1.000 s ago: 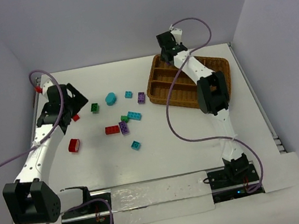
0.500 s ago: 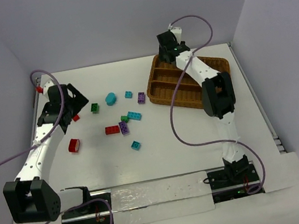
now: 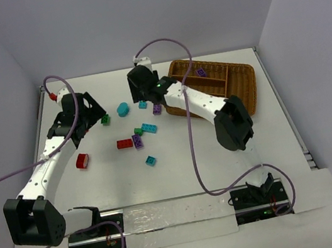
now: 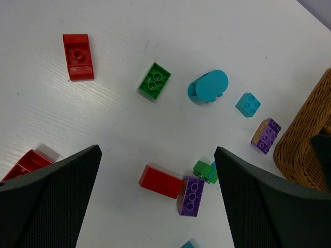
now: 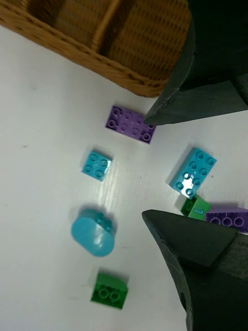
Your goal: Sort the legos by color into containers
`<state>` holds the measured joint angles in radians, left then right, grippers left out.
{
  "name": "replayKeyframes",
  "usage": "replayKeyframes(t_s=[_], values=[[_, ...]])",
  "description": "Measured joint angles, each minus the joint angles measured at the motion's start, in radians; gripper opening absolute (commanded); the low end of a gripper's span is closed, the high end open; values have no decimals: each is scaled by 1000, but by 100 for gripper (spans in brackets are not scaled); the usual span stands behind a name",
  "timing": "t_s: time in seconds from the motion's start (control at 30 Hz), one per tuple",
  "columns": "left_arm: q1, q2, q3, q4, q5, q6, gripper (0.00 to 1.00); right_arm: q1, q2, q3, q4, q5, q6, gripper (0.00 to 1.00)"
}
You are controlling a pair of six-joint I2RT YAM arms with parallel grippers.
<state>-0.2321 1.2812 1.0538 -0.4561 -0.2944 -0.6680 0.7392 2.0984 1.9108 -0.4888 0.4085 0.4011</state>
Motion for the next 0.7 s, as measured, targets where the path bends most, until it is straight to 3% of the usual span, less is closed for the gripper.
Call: replayKeyframes(t_s=[0.37,0.7], values=[[0,-5,0,-6,-20,0,99,14,193,38,-134,88,190,71],[0,-7,0,-8,-21,0,99,14,253,112,-181,166,269,72]])
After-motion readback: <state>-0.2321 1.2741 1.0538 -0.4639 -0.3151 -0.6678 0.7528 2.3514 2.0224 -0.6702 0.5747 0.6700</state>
